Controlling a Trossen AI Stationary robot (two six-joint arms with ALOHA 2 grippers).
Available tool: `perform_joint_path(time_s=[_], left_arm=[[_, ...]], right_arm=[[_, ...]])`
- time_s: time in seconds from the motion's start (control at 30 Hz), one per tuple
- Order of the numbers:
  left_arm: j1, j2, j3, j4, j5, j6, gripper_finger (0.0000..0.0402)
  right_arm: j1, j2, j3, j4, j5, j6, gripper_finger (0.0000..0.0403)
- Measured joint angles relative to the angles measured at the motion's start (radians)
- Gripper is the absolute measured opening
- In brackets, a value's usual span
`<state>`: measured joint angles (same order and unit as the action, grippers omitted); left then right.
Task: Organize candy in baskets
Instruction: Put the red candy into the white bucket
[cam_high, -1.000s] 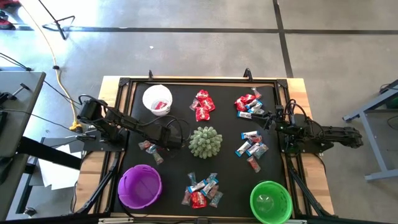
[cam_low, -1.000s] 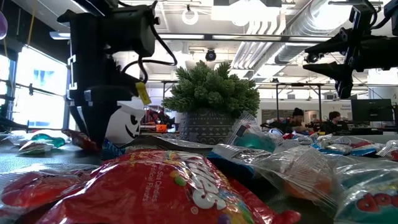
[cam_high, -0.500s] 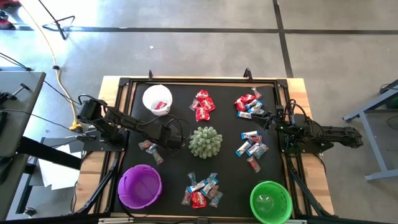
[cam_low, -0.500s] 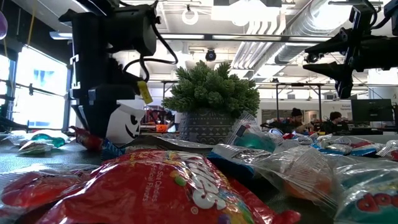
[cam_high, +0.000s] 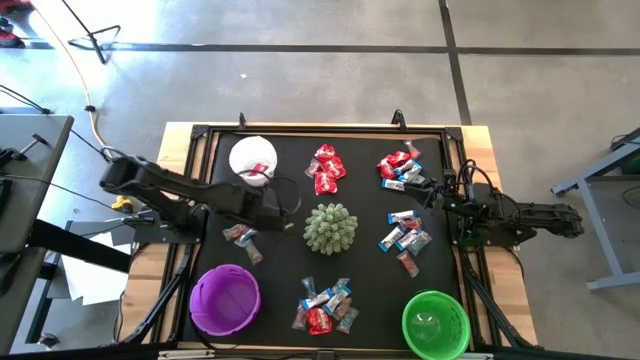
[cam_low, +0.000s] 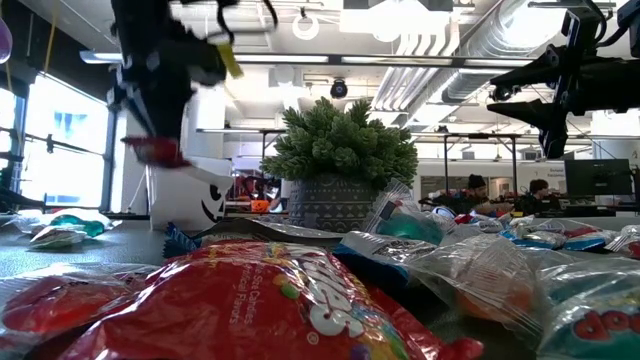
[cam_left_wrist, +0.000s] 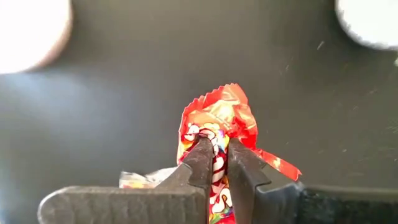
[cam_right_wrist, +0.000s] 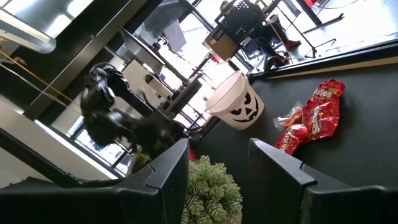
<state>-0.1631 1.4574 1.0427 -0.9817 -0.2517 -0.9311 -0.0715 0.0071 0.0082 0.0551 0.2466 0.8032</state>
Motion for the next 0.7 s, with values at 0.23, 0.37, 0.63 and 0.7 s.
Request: perform_joint_path(time_s=[0.23, 0.37, 0.63, 0.7], left_arm=[[0.031, -0.165, 0.082, -0.122, -0.161, 0.000, 0.0017], [0.069, -0.248, 0.110, -0.127, -0.242, 0.002, 0.0017], [0.206, -0.339, 0.123, -0.123, -0.340, 0.154, 0.0017], [0.254, -0.340, 0.123, -0.121, -0.349, 0.183, 0.0017]], right_arm=[[0.000, 0.000, 0.000, 0.000, 0.000, 0.000, 0.0162], [0.000, 0.000, 0.000, 0.000, 0.000, 0.000, 0.0162], [0.000, 0.000, 0.000, 0.000, 0.000, 0.000, 0.0162], [0.000, 0.000, 0.000, 0.000, 0.000, 0.000, 0.0162]])
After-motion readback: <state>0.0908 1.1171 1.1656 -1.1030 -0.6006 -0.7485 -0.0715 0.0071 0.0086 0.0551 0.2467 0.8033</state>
